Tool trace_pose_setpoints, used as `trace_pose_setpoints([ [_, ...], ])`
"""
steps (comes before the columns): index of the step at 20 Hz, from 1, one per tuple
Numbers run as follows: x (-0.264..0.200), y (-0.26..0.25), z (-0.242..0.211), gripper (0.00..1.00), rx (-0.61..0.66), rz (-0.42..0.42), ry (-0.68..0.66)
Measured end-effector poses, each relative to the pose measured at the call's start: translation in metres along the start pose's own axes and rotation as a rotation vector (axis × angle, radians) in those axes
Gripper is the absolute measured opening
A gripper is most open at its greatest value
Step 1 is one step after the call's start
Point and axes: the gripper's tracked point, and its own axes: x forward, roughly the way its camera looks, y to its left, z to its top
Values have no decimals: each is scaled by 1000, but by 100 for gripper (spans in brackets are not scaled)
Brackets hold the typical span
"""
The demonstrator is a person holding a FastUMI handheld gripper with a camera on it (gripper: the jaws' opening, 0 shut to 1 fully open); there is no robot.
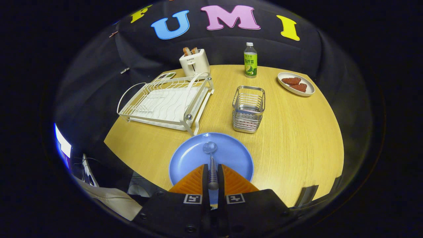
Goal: Take the plate from the dish rack, then take the spoon from the basket and place it into the plate.
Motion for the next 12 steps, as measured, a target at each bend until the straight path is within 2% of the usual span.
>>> trace_pose_setpoints([
  [5,14,3,-38,12,-11,16,115],
  [12,29,-4,-66,14,-19,-15,181],
])
